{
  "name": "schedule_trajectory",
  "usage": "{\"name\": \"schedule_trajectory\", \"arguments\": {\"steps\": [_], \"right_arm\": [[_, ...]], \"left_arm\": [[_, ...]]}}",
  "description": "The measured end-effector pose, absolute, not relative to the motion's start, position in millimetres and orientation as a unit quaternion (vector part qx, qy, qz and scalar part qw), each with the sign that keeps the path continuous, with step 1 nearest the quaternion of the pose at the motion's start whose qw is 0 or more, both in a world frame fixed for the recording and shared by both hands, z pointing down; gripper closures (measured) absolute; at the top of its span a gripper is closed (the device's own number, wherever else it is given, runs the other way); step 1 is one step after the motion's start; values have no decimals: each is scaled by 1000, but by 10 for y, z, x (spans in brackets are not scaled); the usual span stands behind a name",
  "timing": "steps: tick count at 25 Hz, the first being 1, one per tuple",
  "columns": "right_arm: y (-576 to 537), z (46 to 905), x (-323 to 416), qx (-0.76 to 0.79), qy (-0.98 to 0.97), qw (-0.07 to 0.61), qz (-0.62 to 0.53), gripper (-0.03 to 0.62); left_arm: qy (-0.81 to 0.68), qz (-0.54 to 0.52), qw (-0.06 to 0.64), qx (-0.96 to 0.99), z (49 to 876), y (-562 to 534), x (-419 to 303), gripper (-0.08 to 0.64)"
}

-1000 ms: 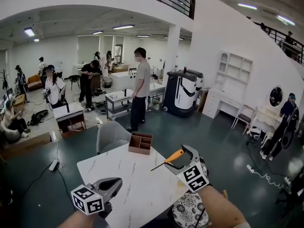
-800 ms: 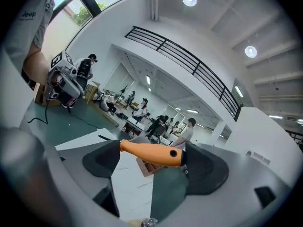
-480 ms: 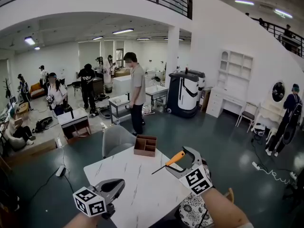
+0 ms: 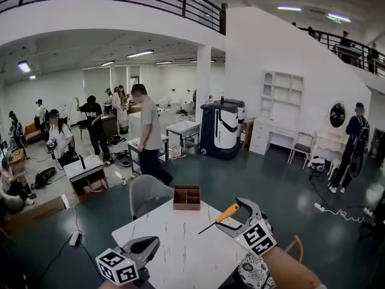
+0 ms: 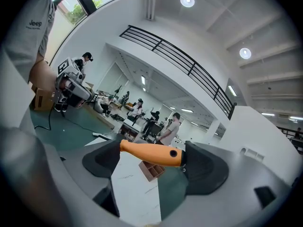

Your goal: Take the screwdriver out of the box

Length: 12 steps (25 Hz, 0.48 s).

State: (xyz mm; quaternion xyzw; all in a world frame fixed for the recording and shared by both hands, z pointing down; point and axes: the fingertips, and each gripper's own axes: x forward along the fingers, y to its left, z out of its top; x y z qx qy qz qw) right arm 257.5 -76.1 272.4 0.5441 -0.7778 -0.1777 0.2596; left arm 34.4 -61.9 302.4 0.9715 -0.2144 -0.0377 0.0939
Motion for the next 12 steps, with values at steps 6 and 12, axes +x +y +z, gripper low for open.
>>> {"name": "schedule_trajectory", "arguments": {"steps": [6, 12], "right_arm": [[-812, 2780, 2154, 568, -768, 245, -164, 196], [-896, 2629, 1816, 570, -766, 243, -173, 196]], "left_arm": [[-213, -36, 77, 973, 3109, -842, -313, 558], [-205, -47, 82, 974, 3124, -983, -589, 558]]}}
